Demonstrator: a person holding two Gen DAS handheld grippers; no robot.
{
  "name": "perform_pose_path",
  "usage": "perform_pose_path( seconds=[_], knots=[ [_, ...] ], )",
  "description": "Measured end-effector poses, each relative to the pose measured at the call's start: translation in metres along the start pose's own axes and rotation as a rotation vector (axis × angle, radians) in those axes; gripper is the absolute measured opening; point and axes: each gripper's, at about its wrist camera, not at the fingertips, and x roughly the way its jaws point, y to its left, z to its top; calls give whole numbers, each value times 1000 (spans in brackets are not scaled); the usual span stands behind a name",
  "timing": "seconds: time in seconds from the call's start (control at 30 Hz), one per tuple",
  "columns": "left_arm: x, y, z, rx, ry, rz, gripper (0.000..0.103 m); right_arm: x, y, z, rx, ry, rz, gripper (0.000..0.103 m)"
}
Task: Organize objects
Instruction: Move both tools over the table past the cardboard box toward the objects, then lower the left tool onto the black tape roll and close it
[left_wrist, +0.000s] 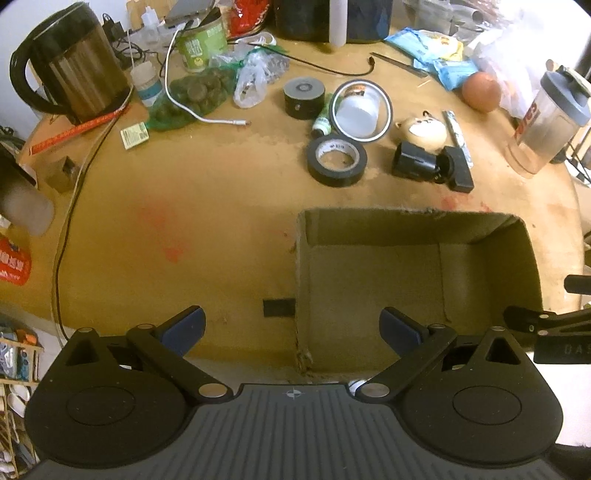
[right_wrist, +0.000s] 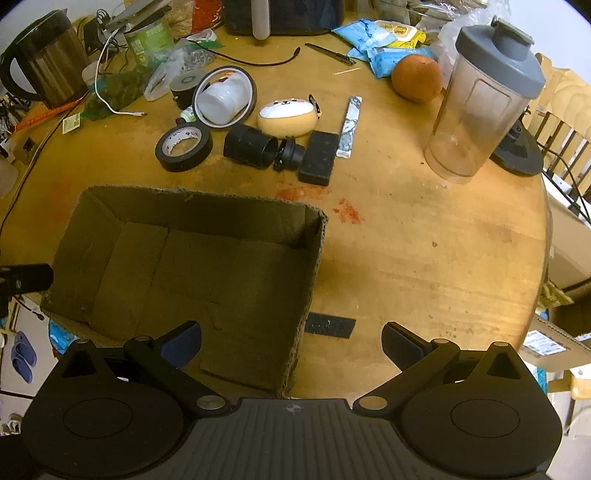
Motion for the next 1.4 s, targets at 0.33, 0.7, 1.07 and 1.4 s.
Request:
perform_pose_path(
  seconds=[0.33, 0.7, 1.07, 1.4],
  knots=[
    [4, 0, 25, 34, -20, -25, 102, 3, -1, 12, 22, -2, -30, 103],
    [11, -3, 55, 81, -50, -85, 102, 4, -7, 25, 73, -24, -50, 103],
    [30, -5, 89, 125, -64, -103, 102, 6, -16, 34, 134, -37, -78, 103],
    [60, -3, 118, 127, -73, -171, 102, -1, -22, 57, 153, 11, -193, 103]
  ],
)
